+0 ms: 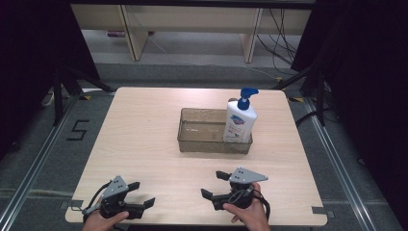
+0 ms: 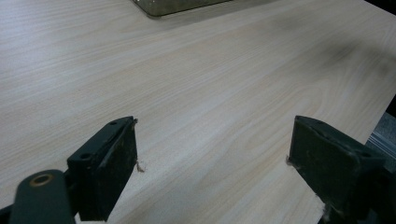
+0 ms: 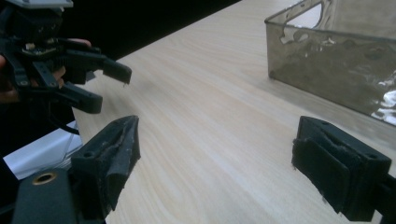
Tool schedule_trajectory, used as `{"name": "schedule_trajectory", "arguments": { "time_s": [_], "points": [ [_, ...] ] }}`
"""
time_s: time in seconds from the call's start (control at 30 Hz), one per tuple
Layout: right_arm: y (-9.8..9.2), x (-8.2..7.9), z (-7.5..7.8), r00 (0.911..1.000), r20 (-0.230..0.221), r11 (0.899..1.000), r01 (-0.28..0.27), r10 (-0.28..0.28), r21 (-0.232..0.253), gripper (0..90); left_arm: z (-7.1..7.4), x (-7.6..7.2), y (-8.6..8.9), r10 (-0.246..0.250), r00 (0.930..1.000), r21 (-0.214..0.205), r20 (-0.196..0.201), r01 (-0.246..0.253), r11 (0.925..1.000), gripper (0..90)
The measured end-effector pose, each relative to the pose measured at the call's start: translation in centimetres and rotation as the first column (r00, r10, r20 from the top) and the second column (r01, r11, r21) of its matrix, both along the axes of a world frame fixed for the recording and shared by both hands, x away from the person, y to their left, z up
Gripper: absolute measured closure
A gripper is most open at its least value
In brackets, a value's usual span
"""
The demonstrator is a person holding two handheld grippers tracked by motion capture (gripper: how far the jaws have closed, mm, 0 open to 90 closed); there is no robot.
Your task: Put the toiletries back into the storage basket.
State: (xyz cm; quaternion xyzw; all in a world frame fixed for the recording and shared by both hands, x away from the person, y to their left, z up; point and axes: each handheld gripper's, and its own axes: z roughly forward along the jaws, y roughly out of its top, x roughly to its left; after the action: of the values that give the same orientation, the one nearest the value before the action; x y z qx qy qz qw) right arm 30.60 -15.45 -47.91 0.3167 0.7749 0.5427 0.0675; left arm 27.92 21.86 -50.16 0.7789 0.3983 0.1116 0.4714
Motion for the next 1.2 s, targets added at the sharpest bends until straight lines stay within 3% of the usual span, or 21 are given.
{"name": "schedule_trajectory", "arguments": {
  "time_s": [0.27,0.3,0.37,0.4,0.43,0.5,0.53,0.57,0.6,0.63,0.77,0.87,1.2],
  "points": [
    [-0.6,-0.5,-0.5,0.9999,-0.011,1.0,-0.001,0.001,-0.004,15.4,-0.1,0.0,0.0,-0.007,1.0,-0.001,0.0,0.007,1.0,14.7],
    [-0.6,-0.9,-0.5,0.9989,-0.046,1.0,0.01,-0.009,0.015,15.4,-0.1,0.0,0.0,-0.006,1.0,-0.004,0.0,0.006,1.0,14.7],
    [-0.9,-0.9,-0.5,0.9998,-0.02,1.0,0.006,-0.006,0.002,15.4,-0.1,0.0,0.0,-0.003,1.0,-0.003,-0.001,0.003,1.0,14.7],
    [-0.9,-1.3,-0.5,0.9987,-0.049,1.0,0.017,-0.016,0.023,15.4,-0.1,0.0,0.0,-0.007,1.0,-0.001,0.001,0.007,1.0,14.7],
    [-1.1,-1.1,-0.5,0.9999,-0.012,1.0,0.004,-0.004,0.012,15.3,-0.1,0.0,-0.1,-0.002,1.0,-0.009,-0.003,0.002,1.0,14.7],
    [-1.3,-1.3,-0.6,0.9999,-0.013,1.0,-0.001,0.001,0.007,15.4,-0.1,0.0,-0.1,0.006,1.0,-0.003,-0.005,-0.006,1.0,14.7],
    [-1.2,-1.8,-0.5,0.999,-0.042,1.0,0.015,-0.014,0.021,15.4,-0.1,-0.1,-0.2,0.012,0.9999,-0.001,-0.008,-0.012,0.9999,14.7],
    [-1.4,-1.6,-0.6,0.9999,-0.011,1.0,0.009,-0.009,0.0,15.4,-0.1,-0.1,-0.2,0.01,0.9999,-0.004,-0.007,-0.01,0.9999,14.7],
    [-1.4,-1.9,-0.5,0.9993,-0.037,1.0,0.002,-0.002,0.013,15.5,-0.1,-0.1,-0.2,0.009,0.9999,-0.004,-0.007,-0.009,0.9999,14.7],
    [-1.4,-1.9,-0.6,0.9999,-0.015,1.0,-0.003,0.003,0.001,15.5,-0.1,-0.1,-0.2,0.008,0.9999,-0.003,-0.007,-0.008,1.0,14.7],
    [-1.4,-2.5,-0.6,0.9997,-0.026,1.0,-0.004,0.004,-0.001,15.5,-0.1,0.0,-0.2,0.002,1.0,0.006,-0.005,-0.002,1.0,14.7],
    [-1.5,-2.6,-0.7,0.9999,-0.004,1.0,-0.011,0.011,-0.016,15.6,-0.1,-0.1,-0.2,0.004,1.0,0.003,-0.006,-0.004,1.0,14.7],
    [-1.6,-3.2,-0.8,0.9994,-0.032,1.0,-0.009,0.009,-0.027,15.5,-0.1,-0.1,-0.2,0.007,1.0,0.0,-0.004,-0.007,1.0,14.7]
  ]
}}
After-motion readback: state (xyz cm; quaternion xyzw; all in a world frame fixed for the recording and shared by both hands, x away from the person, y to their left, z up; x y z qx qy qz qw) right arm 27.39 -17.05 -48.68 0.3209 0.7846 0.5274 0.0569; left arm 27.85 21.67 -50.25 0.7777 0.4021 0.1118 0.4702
